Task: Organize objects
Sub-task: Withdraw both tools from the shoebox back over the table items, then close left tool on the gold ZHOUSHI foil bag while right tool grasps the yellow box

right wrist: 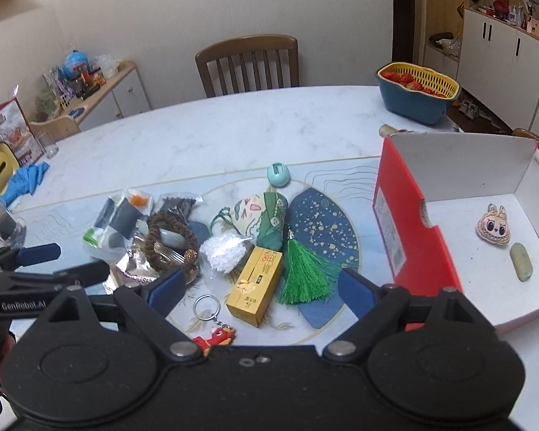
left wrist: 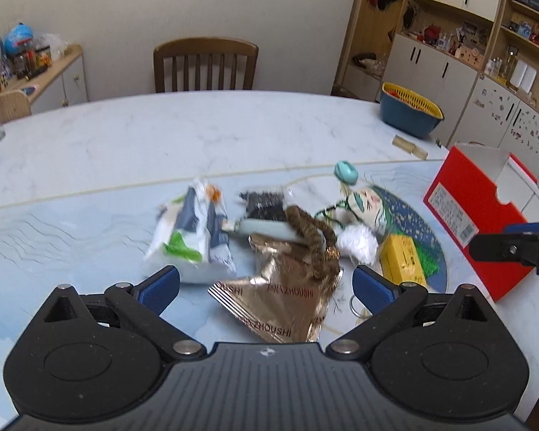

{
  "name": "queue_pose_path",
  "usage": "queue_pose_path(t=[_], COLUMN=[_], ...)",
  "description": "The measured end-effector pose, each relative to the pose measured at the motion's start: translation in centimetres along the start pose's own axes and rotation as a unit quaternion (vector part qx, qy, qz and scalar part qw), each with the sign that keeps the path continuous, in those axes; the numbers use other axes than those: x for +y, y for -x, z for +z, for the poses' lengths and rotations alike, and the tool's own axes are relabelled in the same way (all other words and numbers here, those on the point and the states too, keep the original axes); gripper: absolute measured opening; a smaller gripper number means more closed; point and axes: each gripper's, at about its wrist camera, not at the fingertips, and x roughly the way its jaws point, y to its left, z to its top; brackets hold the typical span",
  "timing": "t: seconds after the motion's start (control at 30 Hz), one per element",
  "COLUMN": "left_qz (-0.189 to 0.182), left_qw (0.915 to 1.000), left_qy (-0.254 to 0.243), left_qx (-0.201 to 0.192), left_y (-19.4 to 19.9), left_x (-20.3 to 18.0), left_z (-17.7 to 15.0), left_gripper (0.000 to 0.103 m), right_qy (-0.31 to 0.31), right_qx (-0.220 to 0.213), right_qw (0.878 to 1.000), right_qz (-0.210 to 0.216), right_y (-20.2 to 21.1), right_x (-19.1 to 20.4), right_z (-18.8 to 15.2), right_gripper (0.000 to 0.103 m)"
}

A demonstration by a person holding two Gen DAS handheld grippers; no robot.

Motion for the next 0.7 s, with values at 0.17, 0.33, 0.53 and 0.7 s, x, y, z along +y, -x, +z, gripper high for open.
queue_pose_path(t=[0.17,0.33,0.53,0.7], left_qz=[-0.005,0.001,0.01,0.007], left_qw=[0.9999,0.9994,0.999,0.9991], left_qy=[-0.014,-0.032,-0.038,-0.017], left_qx=[0.007,0.016,0.023,0.037], left_y=[-1.6,-3.0,-4.5,-5.7], left_x=[-0.4,-0.9,-0.8,-0.1], left_z=[-1.2,-1.9,-2.1,-2.1], left_gripper=[0.103,0.103,0.103,0.103], right_qy=[-0.003,0.0,-0.004,-0.004], right_qx=[0.018,0.033,0.049,0.059], right_qw=[1.0,0.999,0.999,0.998], right_qz=[-0.005,-0.011,-0.021,-0.028], right_y=[-2.2,-4.3,-6.5,-7.9], right_x=[0.5,1.1,1.1,1.2], right_z=[-0.2,-0.3,-0.3,-0.1], right_gripper=[0.091,0.09,0.087,0.081])
